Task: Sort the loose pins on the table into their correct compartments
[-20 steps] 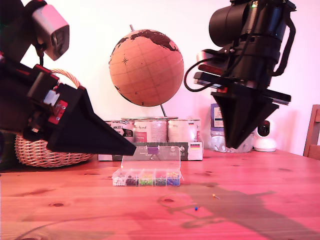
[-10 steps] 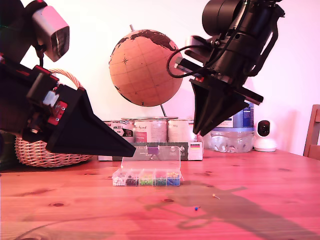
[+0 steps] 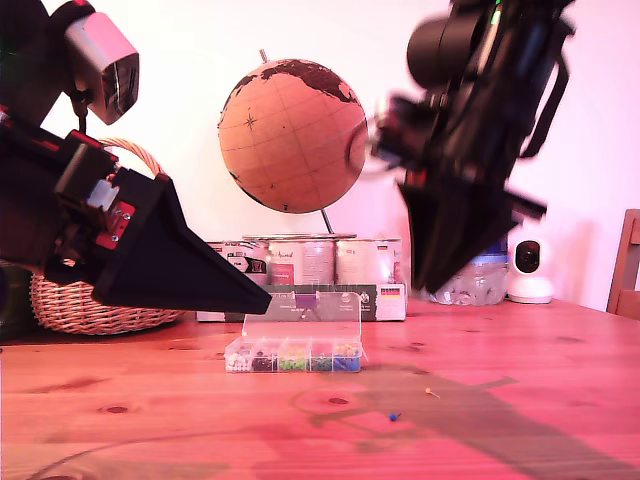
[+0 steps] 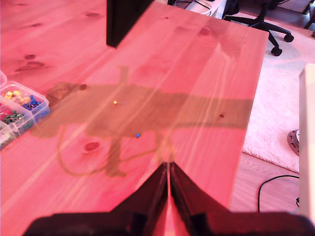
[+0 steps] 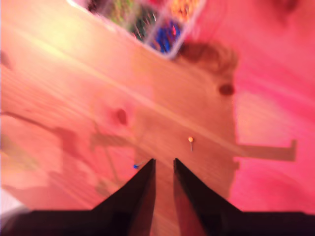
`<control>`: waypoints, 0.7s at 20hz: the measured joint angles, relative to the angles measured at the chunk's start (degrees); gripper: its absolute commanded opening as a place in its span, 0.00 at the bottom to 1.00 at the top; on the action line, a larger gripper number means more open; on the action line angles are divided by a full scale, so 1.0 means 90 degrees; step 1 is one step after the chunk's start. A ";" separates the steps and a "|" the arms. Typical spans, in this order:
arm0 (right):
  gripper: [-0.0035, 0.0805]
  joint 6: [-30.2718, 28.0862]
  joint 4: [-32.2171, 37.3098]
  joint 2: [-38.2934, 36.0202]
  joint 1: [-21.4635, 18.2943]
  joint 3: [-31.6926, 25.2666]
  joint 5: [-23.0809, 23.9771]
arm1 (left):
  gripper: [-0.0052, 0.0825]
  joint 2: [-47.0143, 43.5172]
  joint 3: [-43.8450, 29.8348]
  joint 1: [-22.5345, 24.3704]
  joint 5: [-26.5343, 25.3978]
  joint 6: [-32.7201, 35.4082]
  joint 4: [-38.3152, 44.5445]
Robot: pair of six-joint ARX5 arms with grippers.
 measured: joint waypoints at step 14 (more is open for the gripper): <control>0.21 0.0510 -0.0068 0.0872 0.0107 0.0148 0.0498 | 0.04 0.0000 0.0000 0.0000 0.0000 -0.0012 -0.0097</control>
